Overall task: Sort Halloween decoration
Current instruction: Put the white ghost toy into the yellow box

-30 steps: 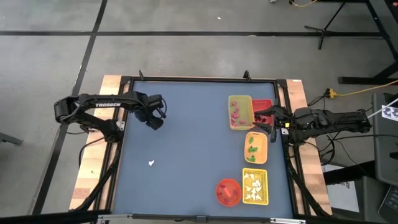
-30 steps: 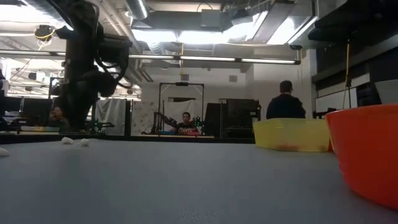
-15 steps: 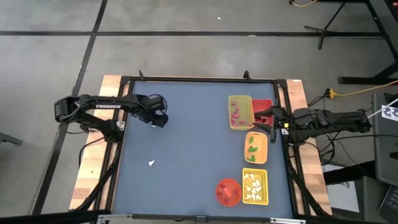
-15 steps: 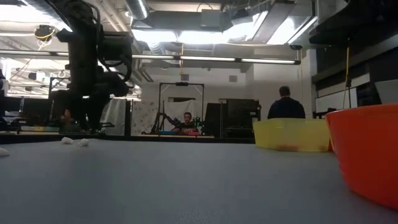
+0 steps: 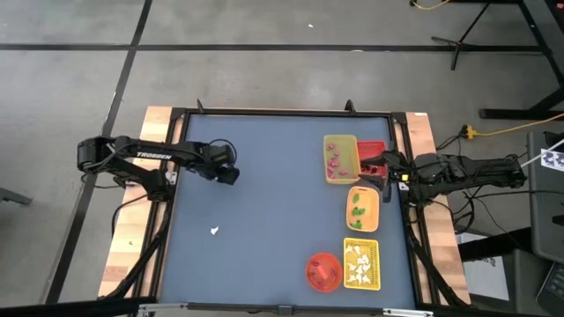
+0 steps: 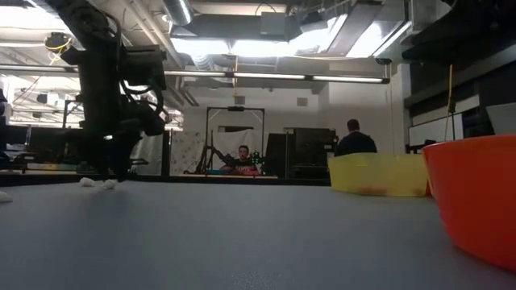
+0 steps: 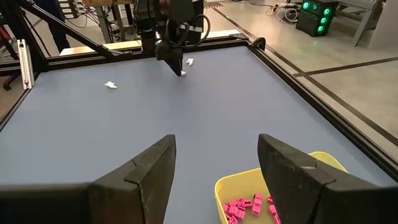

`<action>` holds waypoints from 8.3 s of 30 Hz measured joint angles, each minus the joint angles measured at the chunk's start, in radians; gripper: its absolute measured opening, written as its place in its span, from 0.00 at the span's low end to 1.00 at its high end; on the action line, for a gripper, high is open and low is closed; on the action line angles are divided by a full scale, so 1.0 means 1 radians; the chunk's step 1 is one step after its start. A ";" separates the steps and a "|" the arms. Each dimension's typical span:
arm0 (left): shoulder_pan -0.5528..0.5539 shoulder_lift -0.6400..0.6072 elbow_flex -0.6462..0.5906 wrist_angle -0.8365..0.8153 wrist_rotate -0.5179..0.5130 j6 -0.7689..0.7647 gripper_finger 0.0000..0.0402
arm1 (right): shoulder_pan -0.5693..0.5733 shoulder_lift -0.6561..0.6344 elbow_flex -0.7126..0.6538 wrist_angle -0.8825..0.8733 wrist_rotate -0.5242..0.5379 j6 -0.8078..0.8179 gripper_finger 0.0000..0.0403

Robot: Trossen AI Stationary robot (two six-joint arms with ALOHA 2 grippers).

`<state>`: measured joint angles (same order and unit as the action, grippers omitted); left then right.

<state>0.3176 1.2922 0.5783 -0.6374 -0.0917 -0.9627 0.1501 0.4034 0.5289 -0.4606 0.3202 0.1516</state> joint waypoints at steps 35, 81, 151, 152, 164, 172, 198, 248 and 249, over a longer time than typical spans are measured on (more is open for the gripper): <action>-0.001 -0.001 -0.059 0.052 -0.024 0.005 0.24 | 0.000 0.000 0.000 -0.013 0.000 0.000 0.56; -0.104 0.001 -0.060 0.628 0.191 0.221 0.21 | 0.000 0.000 0.000 -0.013 0.000 0.000 0.56; -0.200 0.161 -0.058 0.467 -0.084 0.552 0.18 | 0.000 0.000 0.000 -0.014 0.000 0.000 0.56; -0.200 0.161 -0.058 0.467 -0.084 0.549 0.18 | 0.000 0.000 0.000 -0.014 0.000 0.000 0.56; -0.200 0.163 -0.060 0.588 0.018 0.491 0.17 | 0.000 0.000 0.000 -0.014 0.000 0.000 0.56; -0.200 0.164 -0.062 0.731 0.111 0.437 0.17 | 0.000 0.001 0.000 -0.014 0.000 0.000 0.56; -0.352 0.164 -0.060 0.762 -0.138 0.424 0.44 | 0.000 0.001 0.000 -0.014 0.000 0.000 0.56; -0.413 0.330 -0.058 0.819 -0.255 0.476 0.10 | 0.000 0.001 0.000 -0.043 0.000 0.000 0.56; -0.413 0.330 -0.059 0.824 -0.255 0.476 0.10 | 0.000 0.001 0.000 -0.043 0.000 0.000 0.56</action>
<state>-0.0956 1.6226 0.5194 0.1864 -0.3464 -0.4870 0.1501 0.4046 0.5285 -0.5041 0.3199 0.1516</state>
